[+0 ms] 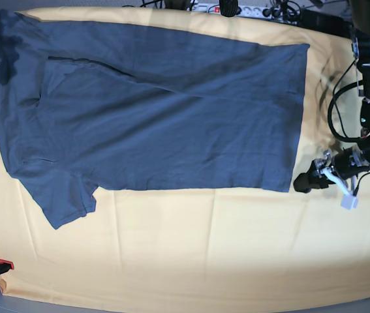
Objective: Fold the T-shirt properly
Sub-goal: 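Move both grippers to the hem corners and grasp them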
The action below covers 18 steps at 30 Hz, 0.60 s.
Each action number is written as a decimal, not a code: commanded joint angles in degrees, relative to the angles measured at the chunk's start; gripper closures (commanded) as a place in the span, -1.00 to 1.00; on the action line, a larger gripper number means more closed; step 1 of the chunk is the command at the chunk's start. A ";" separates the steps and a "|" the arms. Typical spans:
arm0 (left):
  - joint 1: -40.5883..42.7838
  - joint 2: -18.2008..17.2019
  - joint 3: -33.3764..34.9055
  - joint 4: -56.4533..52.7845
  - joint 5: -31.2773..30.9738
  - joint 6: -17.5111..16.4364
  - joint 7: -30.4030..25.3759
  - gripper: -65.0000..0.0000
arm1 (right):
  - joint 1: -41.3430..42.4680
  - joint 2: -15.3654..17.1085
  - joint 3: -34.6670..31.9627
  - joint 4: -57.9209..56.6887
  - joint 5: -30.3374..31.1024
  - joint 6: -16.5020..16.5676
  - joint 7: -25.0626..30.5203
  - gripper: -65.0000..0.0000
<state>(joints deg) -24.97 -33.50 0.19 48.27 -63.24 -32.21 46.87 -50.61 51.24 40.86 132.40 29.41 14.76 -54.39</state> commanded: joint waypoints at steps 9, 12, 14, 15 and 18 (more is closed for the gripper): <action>-1.46 3.17 9.14 0.63 -0.76 -3.06 1.18 -0.10 | 0.00 0.96 0.70 0.46 -0.68 -0.42 0.87 -0.39; -1.86 2.82 9.01 0.90 -0.87 -2.71 -0.46 0.17 | 0.02 0.98 0.70 0.46 -0.68 -0.39 1.31 -0.39; -2.43 2.67 8.24 0.90 0.00 -0.83 -0.72 0.75 | 0.02 0.98 0.70 0.46 -0.68 -0.46 2.58 -0.39; -2.60 2.67 7.41 0.90 1.20 0.48 -0.74 1.00 | 0.22 0.98 0.70 0.46 -0.68 -0.44 3.28 -0.39; -2.99 2.67 4.66 0.90 3.89 3.89 -1.40 1.00 | 3.63 0.79 0.66 0.37 1.33 -0.48 3.89 -0.39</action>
<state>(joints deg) -26.70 -29.61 5.23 48.71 -60.20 -28.88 46.00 -47.16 50.85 40.82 132.40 31.29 14.81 -51.59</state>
